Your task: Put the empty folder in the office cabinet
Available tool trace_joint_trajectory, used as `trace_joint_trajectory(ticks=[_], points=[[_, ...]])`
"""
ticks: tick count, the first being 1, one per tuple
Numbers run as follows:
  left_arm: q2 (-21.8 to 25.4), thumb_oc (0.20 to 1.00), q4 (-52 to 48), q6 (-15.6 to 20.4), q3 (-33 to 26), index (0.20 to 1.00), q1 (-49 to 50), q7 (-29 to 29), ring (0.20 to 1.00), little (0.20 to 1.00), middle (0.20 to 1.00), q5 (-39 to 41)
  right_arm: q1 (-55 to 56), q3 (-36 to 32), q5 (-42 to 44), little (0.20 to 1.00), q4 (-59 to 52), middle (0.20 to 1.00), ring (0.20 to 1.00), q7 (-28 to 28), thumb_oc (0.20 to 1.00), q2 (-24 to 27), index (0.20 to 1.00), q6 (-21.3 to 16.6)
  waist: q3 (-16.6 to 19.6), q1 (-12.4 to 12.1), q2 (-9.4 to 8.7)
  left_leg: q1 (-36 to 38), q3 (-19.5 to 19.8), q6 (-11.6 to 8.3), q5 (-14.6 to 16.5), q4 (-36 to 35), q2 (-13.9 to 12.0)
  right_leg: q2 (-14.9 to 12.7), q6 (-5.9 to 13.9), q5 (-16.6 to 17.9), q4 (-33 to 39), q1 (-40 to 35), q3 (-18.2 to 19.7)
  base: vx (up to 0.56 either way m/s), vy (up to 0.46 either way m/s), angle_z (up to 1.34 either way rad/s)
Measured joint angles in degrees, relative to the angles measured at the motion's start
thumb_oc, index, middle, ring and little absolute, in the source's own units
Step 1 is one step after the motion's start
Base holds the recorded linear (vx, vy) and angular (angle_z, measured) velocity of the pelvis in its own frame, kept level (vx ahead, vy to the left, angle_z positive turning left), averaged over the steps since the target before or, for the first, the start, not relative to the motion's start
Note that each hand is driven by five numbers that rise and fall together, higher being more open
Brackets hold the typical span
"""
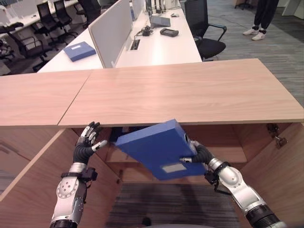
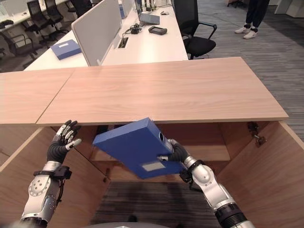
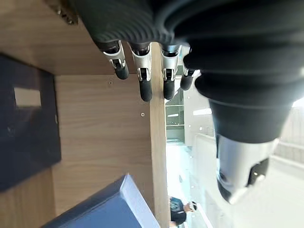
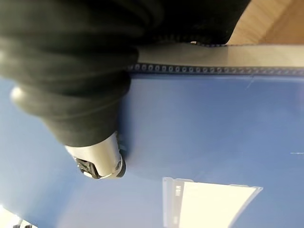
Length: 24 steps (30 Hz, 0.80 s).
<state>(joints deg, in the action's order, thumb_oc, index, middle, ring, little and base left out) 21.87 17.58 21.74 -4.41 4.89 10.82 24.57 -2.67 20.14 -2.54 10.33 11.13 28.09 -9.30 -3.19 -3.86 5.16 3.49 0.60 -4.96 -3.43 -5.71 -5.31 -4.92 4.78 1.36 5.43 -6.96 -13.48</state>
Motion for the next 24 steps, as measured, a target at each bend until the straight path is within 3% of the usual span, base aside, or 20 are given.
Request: trace_joint_trajectory(ticks=[2,3,5,8,9,12,18,24], points=[[-0.4,1.0,2.75,0.76,-0.06,1.0,-1.19,-0.49,1.0,1.0,1.0,-1.62,-0.19,1.28,1.54,0.2,1.22,0.2,0.2,0.23,0.2,0.03,0.2,0.04,0.2,-0.14,0.29,-0.04,0.31,0.0,-0.01,0.0,-0.06,0.14,0.01,-0.1,0.0,-0.09,-0.02,0.0,0.001,0.04],[-0.39,1.0,13.8,-3.48,1.75,1.0,-1.47,-1.6,1.0,1.0,1.0,-5.71,-0.47,2.79,1.72,0.2,1.32,0.2,0.2,0.3,0.2,-0.05,0.2,0.06,0.21,-0.04,0.47,-0.44,0.45,-0.26,0.17,0.0,-0.13,0.19,0.07,-0.07,0.01,0.39,-0.06,0.0,0.0,0.0],[-1.46,1.0,24.87,-8.24,4.48,1.0,-0.47,-2.72,1.0,1.0,1.0,-8.32,-0.48,4.13,3.18,0.2,1.98,0.2,0.2,0.63,0.2,-0.18,0.2,0.03,-0.06,0.32,-0.11,-0.86,0.47,-0.13,-0.01,0.01,-0.14,0.2,-0.01,0.06,0.01,0.89,-0.08,0.0,0.0,0.0],[-3.85,1.0,33.28,-12.38,7.35,1.0,3.67,-3.16,1.0,1.0,1.0,-12.34,-0.55,5.12,5.52,0.2,5.61,0.2,0.2,1.39,0.2,-1.39,0.2,0.53,-1.29,0.34,-2.55,-0.82,0.88,-0.28,-0.28,0.02,-0.15,0.22,-0.21,0.06,0.0,1.02,-0.44,0.0,-0.007,0.11],[-4.24,1.0,34.43,-13.09,9.2,1.0,6.09,-3.36,1.0,1.0,1.0,-14.06,-0.74,5.23,5.86,0.2,6.99,0.2,0.2,1.43,0.2,-1.65,0.2,1.26,-2.72,-1.09,-4.83,-1.42,1.64,-0.28,-0.84,0.56,-0.03,0.15,-0.45,0.28,-0.01,1.02,-1.41,0.01,-0.019,0.29],[-3.92,1.0,36.12,-13.01,9.7,1.0,6.74,-3.72,1.0,1.0,1.0,-16.91,-3.62,7.9,5.79,0.2,10.46,0.2,0.2,2.1,0.2,-1.67,0.2,1.35,-2.39,-3.14,-5.6,-1.48,2.45,-0.23,-0.77,0.51,0.25,-0.14,-0.34,0.13,-0.01,0.64,-2.17,0.02,-0.011,0.2],[-3.57,1.0,36.11,-12.44,11.68,1.0,5.52,-3.73,1.0,1.0,1.0,-21.7,-7.37,10.24,4.75,0.2,15.01,0.2,0.2,3.41,0.2,-3.46,0.2,1.33,-2.76,-3.2,-4.04,-1.33,3.61,-0.25,-0.78,0.13,0.31,-0.06,-0.4,0.03,-0.02,-0.11,-3.19,0.0,-0.01,0.09],[-3.83,1.0,36.18,-12.5,14.17,1.0,4.59,-3.61,1.0,1.0,1.0,-23.89,-6.75,9.96,8.31,0.2,25.66,0.2,0.2,3.48,0.2,-5.78,0.2,4.1,-2.71,-3.09,-4.15,-1.27,4.39,-0.3,-0.78,0.02,0.2,0.17,-0.7,-0.3,-0.02,-0.56,-3.9,0.01,-0.005,0.06]])
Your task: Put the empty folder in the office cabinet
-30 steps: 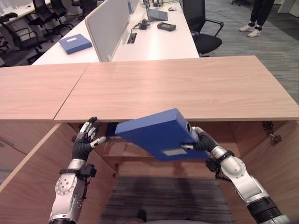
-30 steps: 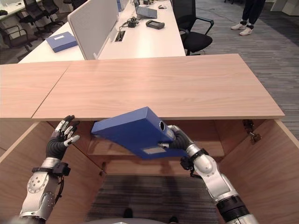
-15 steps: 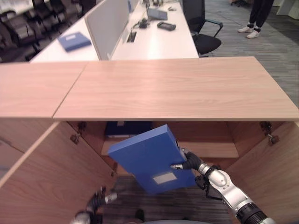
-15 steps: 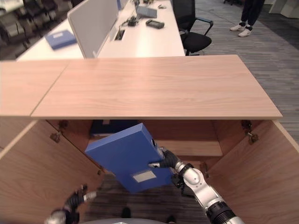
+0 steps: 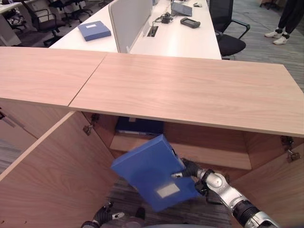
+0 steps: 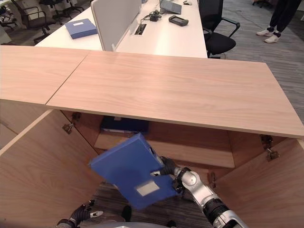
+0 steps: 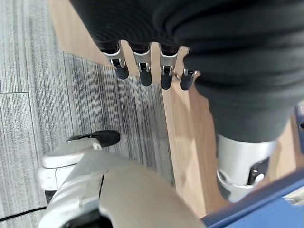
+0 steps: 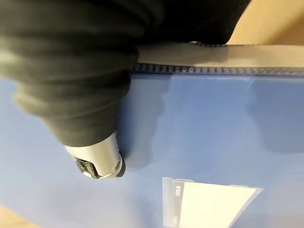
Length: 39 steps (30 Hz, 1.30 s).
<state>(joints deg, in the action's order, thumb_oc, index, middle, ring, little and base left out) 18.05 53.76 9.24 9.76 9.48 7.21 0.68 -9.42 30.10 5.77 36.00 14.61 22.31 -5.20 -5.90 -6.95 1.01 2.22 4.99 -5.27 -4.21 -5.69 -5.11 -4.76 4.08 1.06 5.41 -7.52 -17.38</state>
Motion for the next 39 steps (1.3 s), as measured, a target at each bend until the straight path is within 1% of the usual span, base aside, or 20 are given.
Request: trace_joint_trajectory(ticks=[1,2,5,8,11,12,14,15,16,19,23,24,26,30,33,37,39], points=[[-0.09,1.0,-0.07,-0.03,0.1,1.0,-0.37,-0.02,1.0,1.0,1.0,0.02,0.19,-0.28,0.74,0.2,1.34,0.2,0.2,-0.41,0.2,-0.55,0.2,1.08,-0.01,0.01,0.0,-0.06,0.17,-0.04,-0.03,0.01,0.0,0.01,0.0,-0.06,0.0,-0.07,-0.42,0.0,-0.005,0.11],[-0.07,1.0,-0.2,-0.09,0.42,1.0,-0.54,-0.09,1.0,1.0,1.0,0.02,0.21,-0.49,1.79,0.2,2.58,0.2,0.2,-0.65,0.2,-0.87,0.2,1.15,-0.01,-0.01,0.01,-0.07,0.17,-0.05,-0.04,0.02,-0.01,0.03,-0.01,-0.09,0.0,-0.1,-0.52,0.0,-0.005,0.1],[-0.13,1.0,-0.91,-0.13,1.86,1.0,-0.73,-0.16,1.0,1.0,1.0,0.11,0.31,-4.16,8.29,0.2,8.09,0.2,0.2,-2.45,0.2,-4.16,0.2,2.16,-0.01,0.0,0.01,0.02,0.45,-0.11,-0.07,0.02,-0.02,0.09,-0.03,-0.2,0.0,-0.36,-0.78,0.0,-0.002,0.04],[-0.12,1.0,-0.91,-0.35,2.06,1.0,-0.98,-0.41,1.0,1.0,1.0,0.14,0.27,-7.09,13.7,0.2,10.82,0.2,0.2,-3.82,0.2,-6.04,0.2,2.14,0.0,-0.01,-0.01,0.07,0.64,-0.12,-0.08,0.05,-0.02,0.1,-0.04,-0.21,0.0,-0.43,-0.82,0.0,0.0,0.0],[-0.11,1.0,-0.91,-0.5,2.08,1.0,-0.93,-0.85,1.0,1.0,1.0,0.23,0.03,-13.37,21.02,0.2,14.5,0.2,0.2,-5.95,0.2,-8.98,0.2,2.19,0.05,-0.1,-0.03,0.06,0.8,-0.13,-0.09,0.03,-0.02,0.12,-0.1,-0.24,0.0,-0.5,-0.86,0.0,0.0,0.0],[-0.08,1.0,-0.9,-0.61,2.12,1.0,-0.8,-1.22,1.0,1.0,1.0,0.66,-0.33,-16.07,26.43,0.2,15.98,0.2,0.2,-6.95,0.2,-9.64,0.2,2.07,0.12,-0.09,-0.04,0.09,0.79,-0.13,-0.09,0.02,-0.02,0.11,-0.1,-0.24,0.0,-0.51,-0.85,0.0,0.0,0.0],[-0.07,1.0,-0.91,-0.64,2.21,1.0,-0.63,-1.42,1.0,1.0,1.0,0.7,-0.63,-18.88,30.04,0.2,17.26,0.2,0.2,-8.23,0.2,-10.19,0.2,2.06,0.29,-0.13,-0.01,0.09,0.79,-0.13,-0.09,0.02,-0.02,0.11,-0.11,-0.24,0.0,-0.52,-0.85,0.0,0.0,0.0],[-0.04,1.0,-0.91,-0.68,2.48,1.0,-0.61,-1.54,1.0,1.0,1.0,0.71,-1.14,-21.14,34.22,0.2,18.56,0.2,0.2,-8.93,0.2,-10.54,0.2,2.01,0.39,-0.13,0.05,0.1,0.78,-0.13,-0.09,0.02,-0.02,0.11,-0.12,-0.24,0.0,-0.52,-0.84,0.0,0.0,0.0],[0.06,1.0,-0.91,-0.7,3.09,1.0,-0.63,-1.6,1.0,1.0,1.0,0.72,-1.31,-23.29,38.43,0.2,18.66,0.2,0.2,-10.12,0.2,-10.6,0.2,1.46,0.52,-0.1,0.13,0.09,0.78,-0.13,-0.09,0.03,-0.03,0.13,-0.12,-0.24,0.0,-0.51,-0.84,0.0,0.0,0.0],[0.01,1.0,-1.03,-0.92,4.25,1.0,-0.37,-1.68,1.0,1.0,1.0,1.26,-2.41,-26.96,46.27,0.2,20.34,0.2,0.2,-11.41,0.2,-11.37,0.2,0.07,1.38,-0.01,0.25,0.13,0.69,-0.13,-0.09,0.03,-0.06,0.14,-0.15,-0.26,0.0,-0.47,-0.77,0.0,0.0,0.0],[0.04,1.0,-1.93,-1.46,4.27,1.0,-0.35,-2.64,1.0,1.0,1.0,2.2,-5.05,-31.8,54.39,0.2,21.77,0.2,0.2,-13.7,0.2,-12.12,0.2,-2.01,1.93,0.01,0.48,0.29,0.46,-0.16,-0.12,0.04,-0.1,0.15,-0.19,-0.28,0.01,-0.52,-0.68,0.0,0.0,0.0],[0.04,1.0,-2.21,-1.64,4.28,1.0,-0.38,-2.83,1.0,1.0,1.0,2.78,-5.89,-32.78,55.76,0.2,22.82,0.2,0.2,-13.89,0.2,-12.25,0.2,-2.65,1.96,-0.01,0.5,0.32,0.42,-0.16,-0.12,0.06,-0.12,0.16,-0.19,-0.28,0.01,-0.54,-0.68,0.0,0.0,0.0],[0.07,1.0,-3.15,-1.76,4.64,1.0,-0.46,-3.79,1.0,1.0,1.0,3.49,-9.03,-36.02,61.02,0.2,25.36,0.2,0.2,-16.55,0.2,-12.07,0.2,-4.74,2.04,-0.05,0.61,0.28,0.35,-0.16,-0.12,0.04,-0.12,0.17,-0.18,-0.28,0.01,-0.5,-0.62,0.0,0.0,0.0],[0.29,1.0,-3.82,-1.93,6.22,1.0,-0.38,-4.27,1.0,1.0,1.0,3.44,-11.34,-38.2,63.48,0.2,27.22,0.2,0.2,-18.95,0.2,-11.74,0.2,-6.42,2.12,-0.1,0.77,0.22,0.34,-0.17,-0.12,0.08,-0.13,0.19,-0.19,-0.29,0.01,-0.43,-0.62,0.0,0.0,0.0],[0.3,1.0,-4.49,-2.15,6.62,1.0,-0.47,-4.48,1.0,1.0,1.0,3.32,-11.93,-39.51,64.61,0.2,27.3,0.2,0.2,-20.17,0.2,-11.35,0.2,-6.78,2.13,-0.34,0.99,0.08,0.45,-0.16,-0.12,0.48,-0.12,0.18,-0.19,-0.29,0.01,-0.29,-0.61,0.0,0.0,0.0],[0.38,1.0,-4.53,-2.39,6.73,1.0,-0.71,-5.32,1.0,1.0,1.0,3.11,-14.93,-42.8,67.61,0.2,30.29,0.2,0.2,-22.25,0.2,-7.69,0.2,-7.58,2.47,-1.61,2.09,-0.8,0.68,-0.22,-0.18,0.47,-0.12,0.19,-0.19,-0.29,0.02,0.5,-0.73,0.0,0.0,0.01],[0.78,1.0,-5.03,-2.57,8.02,1.0,-0.46,-5.39,1.0,1.0,1.0,3.05,-18.99,-43.47,68.22,0.2,32.13,0.2,0.2,-23.36,0.2,-5.08,0.2,-8.03,1.74,-1.76,3.26,-1.66,0.94,-0.35,-0.59,0.5,-0.1,0.21,-0.11,-0.06,0.01,1.33,-0.85,-0.06,0.015,0.05]])
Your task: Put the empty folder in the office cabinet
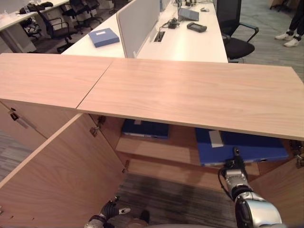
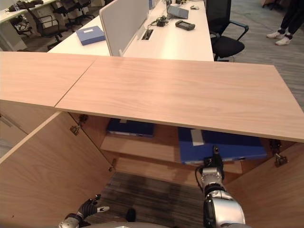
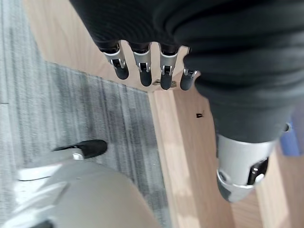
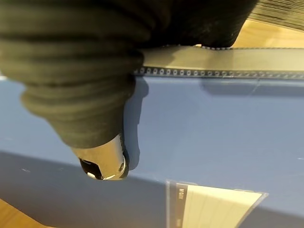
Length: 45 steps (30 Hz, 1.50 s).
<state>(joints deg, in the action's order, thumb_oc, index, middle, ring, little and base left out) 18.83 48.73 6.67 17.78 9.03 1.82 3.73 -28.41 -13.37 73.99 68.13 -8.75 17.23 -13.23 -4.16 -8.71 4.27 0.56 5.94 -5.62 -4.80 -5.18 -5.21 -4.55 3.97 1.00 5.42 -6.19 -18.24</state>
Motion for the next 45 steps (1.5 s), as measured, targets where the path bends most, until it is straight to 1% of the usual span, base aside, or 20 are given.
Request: trace_joint_trajectory(ticks=[3,6,7,9,11,12,13,14,15,16,18,19,21,24,27,30,33,38,41,45], points=[[1.66,1.0,-3.4,-0.08,2.62,1.0,0.13,0.22,1.0,1.0,1.0,-0.27,-5.15,-0.23,0.43,0.2,0.13,0.2,0.2,-0.26,0.2,3.83,0.2,-0.01,-1.56,-0.79,2.2,-1.49,0.93,-0.17,-0.74,0.02,-0.01,0.03,-0.09,0.29,0.0,0.99,-1.2,-0.06,0.023,0.13],[2.48,1.0,-6.09,0.28,2.87,1.0,0.18,0.39,1.0,1.0,1.0,-0.22,-10.83,-0.05,0.31,0.2,3.26,0.2,0.2,-0.31,0.2,9.09,0.2,0.17,-2.97,-2.95,4.52,-3.88,1.46,-0.22,-1.37,0.04,0.07,0.05,-0.07,0.76,0.01,3.15,-1.54,-0.05,0.032,0.12],[2.46,1.0,-5.84,0.28,2.99,1.0,0.04,0.41,1.0,1.0,1.0,-0.16,-13.87,0.09,0.21,0.2,5.22,0.2,0.2,-0.46,0.2,10.09,0.2,0.28,-3.61,-3.02,5.02,-4.95,1.48,-0.21,-1.63,0.06,0.07,0.03,0.03,0.91,0.0,4.29,-1.56,-0.07,0.032,0.0],[2.61,1.0,-5.99,0.44,3.06,1.0,-0.38,0.42,1.0,1.0,1.0,0.39,-17.15,0.35,0.19,0.2,6.21,0.2,0.2,-0.77,0.2,11.6,0.2,0.33,-5.49,-3.49,5.68,-6.5,1.48,-0.21,-1.97,0.08,0.09,0.03,0.04,1.21,-0.04,5.83,-1.54,-0.13,0.029,-0.01],[2.99,1.0,-7.78,0.92,5.42,1.0,-2.24,0.6,1.0,1.0,1.0,0.76,-22.82,2.49,0.07,0.2,6.21,0.2,0.2,-0.78,0.2,15.83,0.2,0.74,-9.29,-4.22,7.48,-9.83,1.42,-0.17,-3.17,0.24,0.12,0.03,-0.07,2.26,-0.43,9.07,-1.47,-0.23,0.047,-0.02],[3.39,1.0,-8.66,1.1,5.44,1.0,-2.2,0.75,1.0,1.0,1.0,1.76,-24.79,2.8,-0.01,0.2,6.33,0.2,0.2,-0.78,0.2,16.96,0.2,0.77,-10.47,-4.48,7.86,-12.11,1.41,-0.17,-3.17,1.52,0.26,-0.11,-0.08,2.33,-0.9,11.14,-1.46,-0.17,0.05,0.0],[3.99,1.0,-9.27,1.93,5.51,1.0,-2.64,0.84,1.0,1.0,1.0,2.64,-28.36,4.22,-0.16,0.2,7.29,0.2,0.2,-0.79,0.2,18.25,0.2,0.79,-12.06,-4.66,8.2,-15.91,1.2,-0.18,-3.17,4.37,0.57,-0.81,-0.15,1.37,-4.24,14.96,-1.32,-0.11,0.026,-0.02],[4.62,1.0,-9.43,2.36,6.46,1.0,-4.3,0.93,1.0,1.0,1.0,2.73,-32.84,5.32,-0.95,0.2,8.75,0.2,0.2,-0.79,0.2,20.33,0.2,0.8,-14.25,-4.61,8.75,-19.48,1.3,-0.19,-3.16,7.34,0.99,-1.67,-0.91,0.35,-8.13,18.74,-1.05,-0.07,0.014,0.02],[4.58,1.0,-8.4,2.07,7.17,1.0,-6.1,1.08,1.0,1.0,1.0,2.73,-35.12,5.52,-0.96,0.2,9.21,0.2,0.2,-1.2,0.2,22.0,0.2,0.8,-15.39,-5.01,9.82,-21.4,1.35,-0.13,-3.11,8.46,1.19,-2.19,-0.99,-0.69,-11.16,21.35,-1.02,-0.05,0.022,0.09],[4.84,1.0,-7.2,2.07,7.32,1.0,-7.02,1.01,1.0,1.0,1.0,3.14,-35.92,5.02,-0.82,0.2,9.74,0.2,0.2,-1.67,0.2,22.49,0.2,0.24,-15.88,-5.63,10.05,-22.09,1.49,-0.06,-3.06,8.2,1.4,-3.0,-0.99,-2.37,-14.91,23.77,-0.9,-0.01,0.024,0.1],[6.52,1.0,-7.29,2.79,8.01,1.0,-7.1,1.16,1.0,1.0,1.0,4.1,-37.66,4.4,-0.82,0.2,11.94,0.2,0.2,-2.48,0.2,22.82,0.2,0.52,-16.73,-6.05,9.02,-22.3,1.39,0.35,-2.66,8.78,2.3,-4.68,-0.8,-4.97,-20.06,26.29,-0.15,0.05,0.002,0.05],[8.17,1.0,-6.79,2.81,9.04,1.0,-7.5,1.22,1.0,1.0,1.0,4.5,-39.62,4.38,-0.75,0.2,13.47,0.2,0.2,-3.0,0.2,22.9,0.2,0.36,-17.21,-5.81,8.5,-22.93,1.52,0.84,-1.42,9.59,3.06,-6.1,-0.7,-7.19,-24.06,28.4,0.19,0.11,-0.028,0.12],[8.61,1.0,-5.92,2.53,9.29,1.0,-8.66,1.32,1.0,1.0,1.0,4.6,-40.02,4.37,-0.73,0.2,13.42,0.2,0.2,-3.2,0.2,23.44,0.2,-0.33,-17.33,-5.62,8.26,-24.09,1.81,1.28,-0.57,10.45,4.14,-7.55,-0.22,-8.95,-27.1,30.2,0.36,0.06,-0.018,0.19],[9.04,1.0,-6.15,3.17,9.31,1.0,-9.07,1.37,1.0,1.0,1.0,4.99,-42.11,4.82,-0.67,0.2,13.43,0.2,0.2,-3.82,0.2,24.92,0.2,-0.54,-17.31,-5.76,8.17,-28.06,1.85,1.67,-0.45,13.38,5.3,-8.87,-0.48,-9.43,-30.52,34.25,1.08,0.01,0.002,0.07],[8.91,1.0,-5.93,3.13,9.37,1.0,-9.85,1.49,1.0,1.0,1.0,6.28,-45.23,7.26,-0.76,0.2,13.33,0.2,0.2,-4.02,0.2,26.13,0.2,-1.35,-17.26,-5.49,8.24,-32.63,1.39,1.78,-0.3,15.82,5.93,-9.79,-0.57,-9.71,-33.4,39.17,1.84,0.0,0.0,0.0],[8.92,1.0,-4.34,3.24,9.41,1.0,-11.68,1.3,1.0,1.0,1.0,7.12,-46.85,8.63,-0.73,0.2,13.38,0.2,0.2,-5.03,0.2,27.16,0.2,-1.52,-17.26,-5.47,8.25,-36.44,1.42,1.78,1.89,21.42,6.18,-10.18,-1.09,-10.81,-36.77,41.85,2.2,0.01,-0.002,0.02],[8.92,1.0,-4.19,3.32,9.42,1.0,-12.15,1.08,1.0,1.0,1.0,7.13,-48.16,9.08,-0.73,0.2,13.43,0.2,0.2,-5.29,0.2,27.2,0.2,-1.54,-17.26,-5.36,8.25,-37.87,1.44,1.8,2.87,24.12,6.29,-10.52,-1.56,-11.66,-39.12,43.08,2.51,0.03,-0.019,0.0],[8.99,1.0,-4.5,3.48,9.78,1.0,-12.23,0.24,1.0,1.0,1.0,7.44,-53.57,9.84,-0.26,0.2,13.4,0.2,0.2,-6.41,0.2,27.26,0.2,-2.77,-17.05,-5.08,8.17,-42.57,1.55,1.6,5.67,30.69,7.2,-12.08,-2.26,-14.91,-46.45,47.8,3.51,0.02,-0.012,0.07],[9.0,1.0,-5.74,3.5,10.07,1.0,-12.23,-0.03,1.0,1.0,1.0,9.43,-55.01,11.16,1.47,0.2,13.4,0.2,0.2,-7.0,0.2,27.28,0.2,-3.22,-17.0,-5.05,8.19,-44.73,2.12,1.56,5.82,32.17,7.28,-12.22,-3.01,-15.75,-48.61,50.04,3.48,0.03,-0.009,0.07],[9.0,1.0,-6.92,3.72,10.4,1.0,-12.2,-0.08,1.0,1.0,1.0,9.53,-55.81,12.24,2.4,0.2,13.34,0.2,0.2,-7.55,0.2,27.07,0.2,-4.5,-16.35,-5.07,8.36,-45.99,2.3,1.39,5.76,32.58,7.77,-12.89,-3.03,-16.14,-50.24,51.72,3.57,0.02,0.001,0.06]])
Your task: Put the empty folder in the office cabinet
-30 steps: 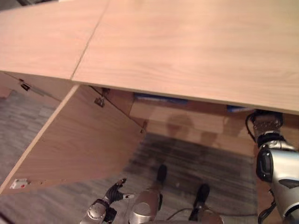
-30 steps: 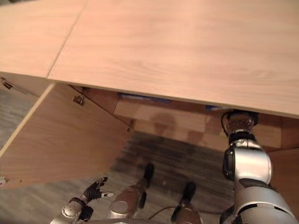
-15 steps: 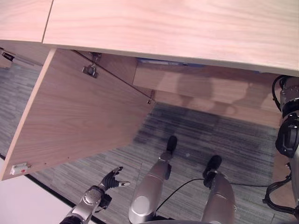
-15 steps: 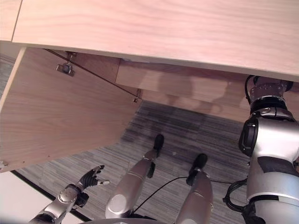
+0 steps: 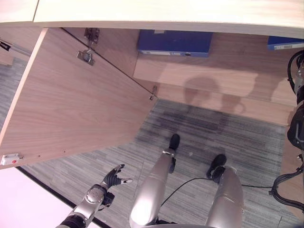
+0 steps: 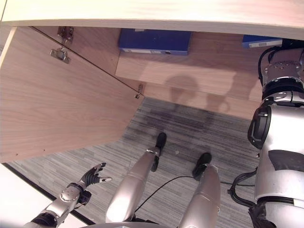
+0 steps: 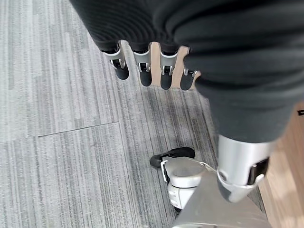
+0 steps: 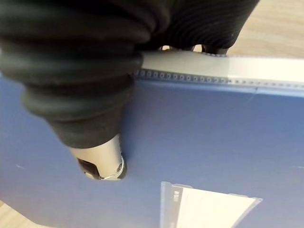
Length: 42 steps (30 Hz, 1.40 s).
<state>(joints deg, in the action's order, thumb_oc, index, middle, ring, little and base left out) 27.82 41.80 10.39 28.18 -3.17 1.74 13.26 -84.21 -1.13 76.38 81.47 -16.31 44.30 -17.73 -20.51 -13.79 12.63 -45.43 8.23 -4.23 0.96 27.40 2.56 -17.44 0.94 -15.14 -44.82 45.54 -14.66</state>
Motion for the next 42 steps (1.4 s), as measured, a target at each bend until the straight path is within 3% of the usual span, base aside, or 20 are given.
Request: trace_joint_trajectory(ticks=[8,20,42], points=[[0.07,1.0,-1.92,0.6,0.0,1.0,0.42,0.04,1.0,1.0,1.0,2.42,-0.17,2.71,1.28,0.2,-0.29,0.2,0.2,-0.09,0.2,-0.14,0.2,-1.61,1.91,-0.23,1.22,-1.68,0.11,-0.63,-0.5,-0.13,0.29,-0.48,-0.16,-0.12,-1.11,2.03,-0.05,0.0,0.004,0.02],[0.04,1.0,-4.03,0.96,1.34,1.0,1.58,0.01,1.0,1.0,1.0,2.75,2.99,0.21,1.89,0.2,0.21,0.2,0.2,0.34,0.2,-2.85,0.2,-1.62,4.16,-1.84,2.9,-2.37,1.36,-1.35,-1.67,-2.24,1.23,-1.43,-0.48,-1.16,-2.11,3.54,-0.8,-0.01,0.005,0.07],[0.08,1.0,-6.11,1.1,1.49,1.0,1.59,0.02,1.0,1.0,1.0,4.28,5.1,-2.11,1.79,0.2,-0.42,0.2,0.2,0.7,0.2,-3.16,0.2,-0.64,4.45,-2.39,3.27,-4.18,1.6,-1.27,-2.25,-3.84,2.4,-3.01,-0.34,-2.52,-3.65,6.42,-0.65,0.0,0.004,0.03]])
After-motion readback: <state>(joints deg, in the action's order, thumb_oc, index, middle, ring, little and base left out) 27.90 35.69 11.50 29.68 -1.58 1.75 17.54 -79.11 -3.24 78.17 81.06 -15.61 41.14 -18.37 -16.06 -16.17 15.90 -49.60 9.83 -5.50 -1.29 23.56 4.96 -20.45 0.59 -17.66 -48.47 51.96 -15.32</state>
